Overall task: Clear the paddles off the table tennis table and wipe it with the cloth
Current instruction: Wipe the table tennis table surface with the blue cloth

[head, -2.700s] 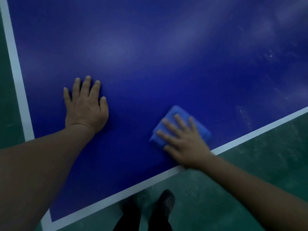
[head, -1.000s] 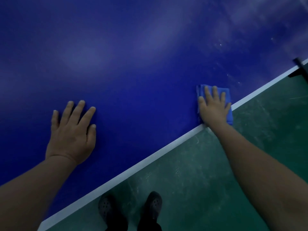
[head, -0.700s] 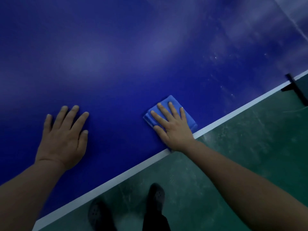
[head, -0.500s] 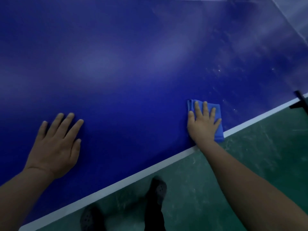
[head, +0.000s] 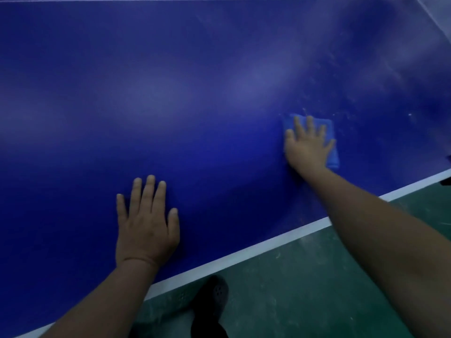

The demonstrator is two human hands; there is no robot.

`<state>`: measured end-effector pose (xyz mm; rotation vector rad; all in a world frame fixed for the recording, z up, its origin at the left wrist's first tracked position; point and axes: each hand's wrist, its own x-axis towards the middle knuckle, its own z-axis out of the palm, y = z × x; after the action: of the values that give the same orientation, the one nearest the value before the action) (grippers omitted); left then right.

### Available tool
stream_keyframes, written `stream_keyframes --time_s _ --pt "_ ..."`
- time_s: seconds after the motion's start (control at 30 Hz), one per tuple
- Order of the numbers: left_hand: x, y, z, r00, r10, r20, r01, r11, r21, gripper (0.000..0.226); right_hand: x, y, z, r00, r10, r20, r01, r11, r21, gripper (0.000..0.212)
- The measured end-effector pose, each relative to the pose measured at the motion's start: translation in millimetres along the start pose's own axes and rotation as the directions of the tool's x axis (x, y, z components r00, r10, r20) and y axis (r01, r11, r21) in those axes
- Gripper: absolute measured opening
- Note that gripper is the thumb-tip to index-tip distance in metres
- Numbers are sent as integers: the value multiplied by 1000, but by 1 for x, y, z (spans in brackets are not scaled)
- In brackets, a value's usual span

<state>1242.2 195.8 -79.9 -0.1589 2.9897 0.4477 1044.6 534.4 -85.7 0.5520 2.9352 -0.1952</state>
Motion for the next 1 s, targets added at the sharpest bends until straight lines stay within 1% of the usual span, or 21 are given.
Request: stream_keyframes --time_s 0.07,0.13,0.17,0.23,0.3,0.33,0.37,0.43,0.5,0.57,0.6,0.67,0.7,0.73,0.77,0.83,0.87,0.9,0.93,0.97,1.0 --pt "1 -1 4 1000 2 10 -2 1000 20 71 9 31 -12 985 172 19 -173 983 59 60" --pt "1 -2 4 1000 -12 18 11 1000 9 70 -5 15 -6 986 167 -9 -166 984 61 59" --pt "1 -1 4 1000 -16 18 16 1000 4 70 -23 -4 1 997 80 -24 -78 996 47 59" --pt "1 0 5 1000 -17 15 17 1000 3 69 -79 -41 18 959 -282 -30 282 959 23 58" --pt "1 -1 5 1000 -18 1 18 1000 7 69 -145 -49 37 745 -667 21 667 744 -28 55" --pt "1 -1 5 1000 -17 -3 17 1000 6 69 -158 -36 39 668 -744 33 744 666 -42 54" --pt "1 0 5 1000 -18 -4 18 1000 4 68 -152 -15 35 665 -746 27 747 664 -39 54" --pt "2 0 4 1000 -22 -5 22 1000 7 68 -113 35 19 844 -536 -21 535 844 -40 55" --pt "2 2 4 1000 -22 -1 22 1000 12 69 -68 93 -3 989 -144 -9 144 988 -52 56" --pt "2 2 3 1000 -30 4 30 999 20 70 -40 132 -21 985 171 6 -171 985 16 57" --pt "2 2 3 999 -33 9 33 999 28 70 -36 135 -25 967 256 3 -255 965 53 57" --pt "2 3 3 999 -39 12 38 998 45 69 -47 110 -17 964 266 -4 -266 962 62 58" --pt "3 3 3 999 -39 13 39 998 50 69 -63 89 -9 986 168 -15 -167 985 36 58" --pt "2 3 4 999 -40 13 40 998 49 69 -86 67 1 999 -18 -34 19 1000 10 58" --pt "2 3 4 999 -42 11 42 998 45 69 -115 47 11 962 -272 -22 271 962 -8 57" --pt "2 2 5 999 -46 8 46 998 43 69 -169 39 29 685 -727 49 728 683 -65 54" --pt "3 2 5 999 -46 11 45 998 45 69 -173 51 30 581 -810 78 814 576 -74 52" --pt "3 2 6 999 -46 14 46 998 45 69 -160 68 25 562 -823 85 827 558 -68 52" --pt "4 2 6 999 -50 16 49 998 43 69 -138 86 18 639 -767 55 769 635 -78 53" --pt "4 2 5 998 -52 20 51 998 41 69 -114 104 9 764 -645 24 644 760 -83 54" --pt "4 2 5 998 -52 24 51 998 37 70 -90 122 0 891 -453 9 452 888 -85 54"
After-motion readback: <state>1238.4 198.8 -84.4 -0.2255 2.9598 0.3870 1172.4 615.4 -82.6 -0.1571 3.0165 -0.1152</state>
